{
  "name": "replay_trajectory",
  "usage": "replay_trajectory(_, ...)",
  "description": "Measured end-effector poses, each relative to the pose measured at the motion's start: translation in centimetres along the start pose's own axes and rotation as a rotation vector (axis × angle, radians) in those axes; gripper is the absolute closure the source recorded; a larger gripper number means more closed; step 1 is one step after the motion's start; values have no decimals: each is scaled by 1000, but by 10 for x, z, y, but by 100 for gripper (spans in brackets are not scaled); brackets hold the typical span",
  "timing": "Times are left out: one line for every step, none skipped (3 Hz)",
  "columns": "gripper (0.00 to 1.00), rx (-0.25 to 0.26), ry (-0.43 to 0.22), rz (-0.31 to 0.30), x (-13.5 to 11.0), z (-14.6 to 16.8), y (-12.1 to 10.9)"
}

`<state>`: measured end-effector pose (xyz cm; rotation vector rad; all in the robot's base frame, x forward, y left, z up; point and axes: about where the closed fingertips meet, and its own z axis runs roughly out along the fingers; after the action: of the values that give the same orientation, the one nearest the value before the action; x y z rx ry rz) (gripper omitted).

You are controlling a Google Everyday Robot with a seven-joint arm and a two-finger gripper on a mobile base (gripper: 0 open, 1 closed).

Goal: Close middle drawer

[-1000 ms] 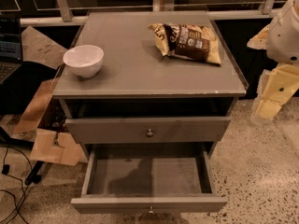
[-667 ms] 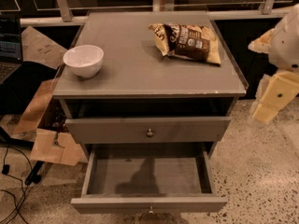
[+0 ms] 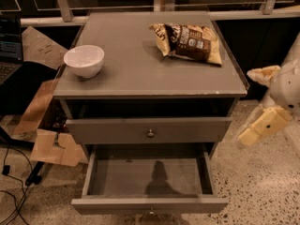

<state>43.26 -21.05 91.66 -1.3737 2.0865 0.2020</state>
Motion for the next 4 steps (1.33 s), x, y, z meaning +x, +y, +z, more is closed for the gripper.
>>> replay_trajectory(0, -49, -135, 120, 8, 22, 13)
replay_trajectory(0, -100, -142, 183, 12, 40, 21)
replay_trajectory(0, -101, -141, 187, 12, 40, 22)
replay_trajectory(0, -110, -137, 157, 7, 39, 28)
